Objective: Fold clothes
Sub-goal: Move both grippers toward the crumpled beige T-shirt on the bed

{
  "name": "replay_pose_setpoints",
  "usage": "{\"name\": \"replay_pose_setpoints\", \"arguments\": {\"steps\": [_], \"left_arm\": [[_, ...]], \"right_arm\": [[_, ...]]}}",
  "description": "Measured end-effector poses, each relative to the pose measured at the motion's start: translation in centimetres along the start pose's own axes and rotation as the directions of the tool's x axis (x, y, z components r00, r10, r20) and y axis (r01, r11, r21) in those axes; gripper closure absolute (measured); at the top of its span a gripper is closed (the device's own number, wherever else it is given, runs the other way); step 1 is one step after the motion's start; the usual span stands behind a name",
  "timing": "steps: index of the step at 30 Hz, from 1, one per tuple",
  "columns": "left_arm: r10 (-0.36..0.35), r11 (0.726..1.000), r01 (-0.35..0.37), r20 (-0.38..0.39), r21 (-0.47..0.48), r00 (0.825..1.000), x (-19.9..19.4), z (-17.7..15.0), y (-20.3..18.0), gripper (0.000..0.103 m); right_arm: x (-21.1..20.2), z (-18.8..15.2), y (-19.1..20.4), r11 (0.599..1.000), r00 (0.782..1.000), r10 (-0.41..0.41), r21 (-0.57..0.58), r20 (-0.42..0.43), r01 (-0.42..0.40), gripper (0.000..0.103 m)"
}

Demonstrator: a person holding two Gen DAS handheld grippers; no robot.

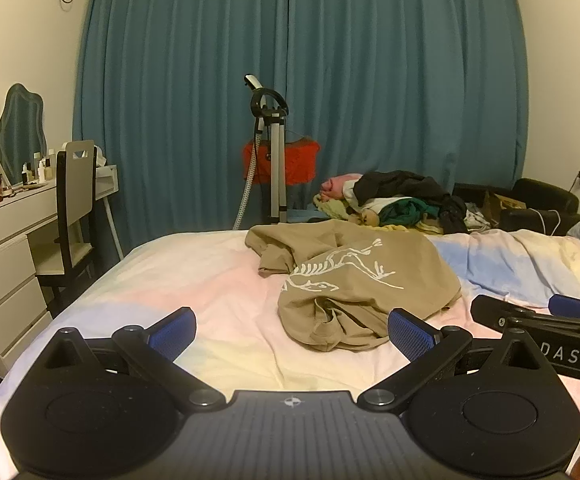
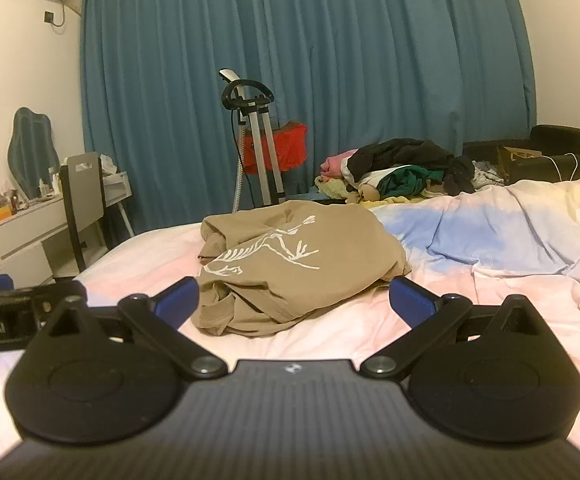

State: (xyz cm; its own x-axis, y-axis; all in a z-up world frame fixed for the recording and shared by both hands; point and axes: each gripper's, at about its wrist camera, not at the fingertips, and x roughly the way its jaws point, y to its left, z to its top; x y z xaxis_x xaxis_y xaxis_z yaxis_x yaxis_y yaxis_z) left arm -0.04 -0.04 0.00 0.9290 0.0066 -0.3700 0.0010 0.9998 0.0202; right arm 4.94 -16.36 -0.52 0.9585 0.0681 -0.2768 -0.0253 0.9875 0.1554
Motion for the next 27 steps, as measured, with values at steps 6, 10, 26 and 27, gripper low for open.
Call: {"name": "replay_pose_setpoints", "arguments": {"steps": [6,10,26,27], "left_arm": [[0.006,1.0,-0.006,0.013,0.011,1.0,-0.1,-0.1,-0.1,0.0],[-0.004,1.0,0.004,0.012,0.006,1.0,-0.1,-0.5,-0.5,0.0],[-0.04,0.997,0.042,0.034,-0.06,0.999,0.6,0.3,1.3,0.0],[-0.033,0.997,0.036,0.037,-0.075,0.999,0.7,0.4,1.9,0.0]], "right_arm": [[0.0,0.0,-0.2,1.0,1.0,-0.008,-0.004,0.008,0.008,0.0],[0.0,0.2,-0.2,1.0,1.0,-0.012,-0.008,0.011,0.012,0.0],[-1.9,1.5,1.1,0.993,0.988,-0.058,-0.095,0.14,0.072,0.0],[-1.5,1.7,1.3,0.993,0.987,-0.051,-0.098,0.152,0.066,0.0]]}}
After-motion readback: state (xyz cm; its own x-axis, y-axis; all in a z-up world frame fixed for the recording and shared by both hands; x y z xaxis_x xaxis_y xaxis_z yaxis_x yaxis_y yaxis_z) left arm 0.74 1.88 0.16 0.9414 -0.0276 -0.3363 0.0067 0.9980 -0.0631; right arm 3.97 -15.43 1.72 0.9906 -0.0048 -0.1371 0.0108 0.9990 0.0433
